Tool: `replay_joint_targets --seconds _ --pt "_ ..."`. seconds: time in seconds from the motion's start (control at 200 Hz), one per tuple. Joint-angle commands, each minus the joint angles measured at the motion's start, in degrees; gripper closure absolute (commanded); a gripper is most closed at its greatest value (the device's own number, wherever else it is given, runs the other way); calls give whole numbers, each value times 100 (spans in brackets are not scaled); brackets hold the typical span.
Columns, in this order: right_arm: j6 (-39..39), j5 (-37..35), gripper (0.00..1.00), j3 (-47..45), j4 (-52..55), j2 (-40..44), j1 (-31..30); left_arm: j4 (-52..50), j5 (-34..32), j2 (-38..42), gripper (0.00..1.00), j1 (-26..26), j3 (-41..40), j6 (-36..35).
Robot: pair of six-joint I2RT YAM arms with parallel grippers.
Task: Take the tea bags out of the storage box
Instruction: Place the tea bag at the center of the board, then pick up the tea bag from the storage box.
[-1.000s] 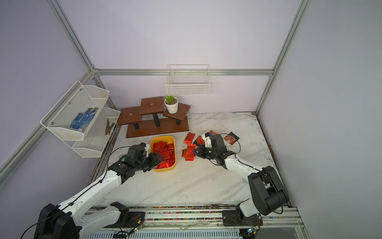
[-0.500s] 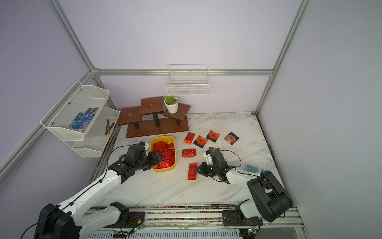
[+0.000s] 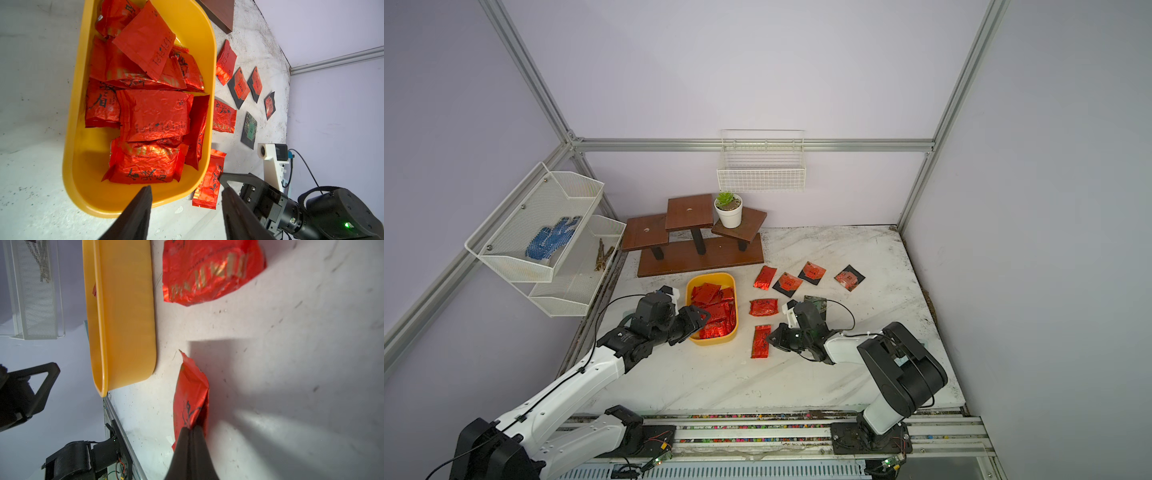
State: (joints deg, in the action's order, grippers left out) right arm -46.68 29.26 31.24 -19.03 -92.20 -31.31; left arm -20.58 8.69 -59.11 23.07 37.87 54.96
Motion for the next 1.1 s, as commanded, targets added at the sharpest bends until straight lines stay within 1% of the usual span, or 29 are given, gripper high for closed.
replay_joint_targets --seconds 0.0,0.12,0.2,0.365,0.38,0.415,0.47,0.6,0.75,0.93,0.955,1.065,1.095 --pt "-113 -174 100 86 -294 -195 -51 112 -32 120 42 -91 -84 2" --pt "-68 -216 100 84 -211 -209 -54 49 16 219 42 -207 -117 -44" --pt "58 -324 92 93 7 -67 -51 -8 64 315 41 -344 -154 -86" --pt "431 -792 76 246 841 345 -42 -74 253 537 41 -695 -252 -165" --pt "467 -844 75 267 918 544 -48 -77 276 557 41 -729 -261 -169" --pt "545 -942 71 322 1095 657 -45 -86 308 592 40 -793 -279 -186" --pt "651 -1100 69 434 1354 794 -47 -110 374 644 40 -895 -297 -213" --pt "816 -1278 67 796 1744 1000 -42 -147 472 738 40 -1052 -348 -258" --pt "853 -1172 66 1438 1913 918 -83 -150 574 834 40 -1194 -441 -273" --pt "854 -1020 66 2425 2001 432 -289 -186 640 969 40 -1348 -606 -275" --pt "845 -1011 66 2562 1999 201 -331 -198 654 987 40 -1368 -631 -267" --pt "836 -983 66 3175 1999 -195 -516 -210 687 1106 40 -1436 -741 -241" --pt "844 -977 66 3351 2152 -314 -573 -217 700 1137 40 -1449 -772 -227"
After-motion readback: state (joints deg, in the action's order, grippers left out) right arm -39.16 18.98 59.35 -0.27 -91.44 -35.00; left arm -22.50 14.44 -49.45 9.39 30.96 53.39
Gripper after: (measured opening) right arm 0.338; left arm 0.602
